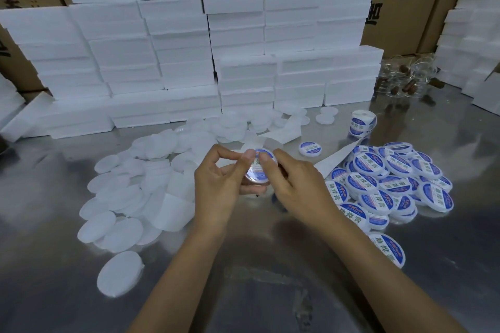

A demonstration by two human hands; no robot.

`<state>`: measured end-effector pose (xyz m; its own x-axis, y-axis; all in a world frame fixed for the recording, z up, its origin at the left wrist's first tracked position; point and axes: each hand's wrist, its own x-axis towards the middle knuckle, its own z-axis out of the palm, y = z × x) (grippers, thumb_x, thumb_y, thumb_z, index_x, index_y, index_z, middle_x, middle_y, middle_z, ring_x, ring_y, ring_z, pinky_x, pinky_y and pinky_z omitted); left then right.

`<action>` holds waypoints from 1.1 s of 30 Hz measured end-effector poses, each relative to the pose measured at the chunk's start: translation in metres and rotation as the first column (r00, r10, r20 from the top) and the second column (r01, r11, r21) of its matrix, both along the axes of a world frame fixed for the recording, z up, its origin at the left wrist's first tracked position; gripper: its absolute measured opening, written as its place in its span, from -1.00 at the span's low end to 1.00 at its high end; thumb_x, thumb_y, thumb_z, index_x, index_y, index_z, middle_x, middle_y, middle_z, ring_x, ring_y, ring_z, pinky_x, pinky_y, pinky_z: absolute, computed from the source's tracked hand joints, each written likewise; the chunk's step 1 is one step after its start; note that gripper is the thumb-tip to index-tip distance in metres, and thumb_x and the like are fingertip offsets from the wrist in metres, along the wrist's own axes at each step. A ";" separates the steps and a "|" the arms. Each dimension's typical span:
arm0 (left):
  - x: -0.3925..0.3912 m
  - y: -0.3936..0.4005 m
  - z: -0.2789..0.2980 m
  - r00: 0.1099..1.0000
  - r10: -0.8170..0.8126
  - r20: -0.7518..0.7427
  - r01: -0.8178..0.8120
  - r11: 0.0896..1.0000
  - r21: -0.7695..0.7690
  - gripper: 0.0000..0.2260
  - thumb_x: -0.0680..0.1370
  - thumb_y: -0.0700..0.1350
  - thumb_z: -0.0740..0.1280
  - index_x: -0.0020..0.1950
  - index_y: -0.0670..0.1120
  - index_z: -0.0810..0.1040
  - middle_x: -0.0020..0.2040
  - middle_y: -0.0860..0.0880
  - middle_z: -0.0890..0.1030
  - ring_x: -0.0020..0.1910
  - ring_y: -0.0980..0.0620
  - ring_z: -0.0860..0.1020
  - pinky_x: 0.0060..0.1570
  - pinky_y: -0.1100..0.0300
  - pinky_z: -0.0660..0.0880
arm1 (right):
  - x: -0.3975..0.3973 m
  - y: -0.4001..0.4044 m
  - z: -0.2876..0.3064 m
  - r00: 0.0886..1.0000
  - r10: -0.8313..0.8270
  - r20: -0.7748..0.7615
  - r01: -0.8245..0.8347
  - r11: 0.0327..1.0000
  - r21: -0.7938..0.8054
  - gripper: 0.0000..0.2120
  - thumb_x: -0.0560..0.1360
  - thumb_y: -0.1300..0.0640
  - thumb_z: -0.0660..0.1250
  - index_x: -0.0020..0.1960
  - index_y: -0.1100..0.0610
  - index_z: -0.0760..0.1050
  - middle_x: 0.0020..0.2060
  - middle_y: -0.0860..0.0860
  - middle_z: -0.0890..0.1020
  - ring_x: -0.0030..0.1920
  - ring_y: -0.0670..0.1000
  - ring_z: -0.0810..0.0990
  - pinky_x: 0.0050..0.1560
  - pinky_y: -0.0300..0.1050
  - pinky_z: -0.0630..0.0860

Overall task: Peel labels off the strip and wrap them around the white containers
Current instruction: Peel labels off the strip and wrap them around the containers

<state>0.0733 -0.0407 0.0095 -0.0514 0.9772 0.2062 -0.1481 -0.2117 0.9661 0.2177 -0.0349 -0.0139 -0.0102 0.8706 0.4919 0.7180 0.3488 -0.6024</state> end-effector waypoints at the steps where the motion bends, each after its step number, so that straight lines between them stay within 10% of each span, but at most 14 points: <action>1: 0.001 0.000 0.000 1.000 -0.011 -0.014 0.011 1.000 0.002 -0.77 0.54 -0.10 0.46 -0.03 -0.18 0.46 -0.24 -0.13 0.73 -0.31 -0.16 0.72 -0.34 0.17 0.64 | 0.001 0.001 0.000 1.000 -0.023 0.010 0.023 0.999 0.028 -0.59 0.61 -0.27 0.00 -0.28 -0.04 0.25 -0.51 -0.08 0.42 -0.41 -0.03 0.44 -0.36 -0.03 0.36; 7: 0.008 -0.004 0.001 0.970 -0.243 -0.033 0.242 0.970 -0.007 -0.63 0.52 -0.31 0.45 0.27 -0.04 0.53 -0.08 -0.11 0.74 -0.14 -0.08 0.73 -0.25 0.20 0.64 | 0.009 0.006 -0.003 0.990 -0.141 -0.032 0.143 0.984 0.101 -0.68 0.67 -0.12 0.04 -0.22 -0.08 0.35 -0.49 -0.08 0.49 -0.43 -0.03 0.47 -0.35 -0.12 0.30; 16: 0.000 -0.003 0.002 0.999 -0.037 0.029 0.037 0.999 -0.019 -0.86 0.53 -0.16 0.46 0.07 -0.15 0.64 -0.19 -0.10 0.74 -0.21 -0.08 0.73 -0.31 0.23 0.63 | 0.003 0.001 -0.001 1.000 -0.007 -0.015 0.007 1.000 0.019 -0.46 0.47 -0.51 -0.03 -0.22 -0.03 0.25 -0.38 -0.13 0.51 -0.32 -0.09 0.50 -0.37 -0.15 0.30; 26: 0.000 -0.001 0.000 0.980 -0.199 -0.028 0.197 0.978 -0.066 -0.80 0.59 -0.15 0.39 0.21 -0.03 0.63 -0.10 -0.09 0.75 -0.13 -0.09 0.73 -0.21 0.19 0.65 | 0.010 0.002 0.002 0.993 -0.099 0.063 0.085 0.979 0.184 -0.62 0.65 -0.09 0.09 -0.17 0.11 0.48 -0.46 -0.01 0.54 -0.42 0.03 0.48 -0.38 0.01 0.41; 33: -0.004 0.001 0.000 0.995 -0.090 0.050 0.093 0.994 -0.059 -0.84 0.53 -0.17 0.46 0.07 -0.19 0.63 -0.16 -0.18 0.73 -0.20 -0.13 0.73 -0.33 0.20 0.62 | 0.005 -0.003 0.006 0.999 0.009 0.042 -0.012 0.997 0.074 -0.55 0.57 -0.32 0.05 -0.25 0.03 0.31 -0.49 -0.07 0.43 -0.38 -0.02 0.44 -0.41 -0.15 0.29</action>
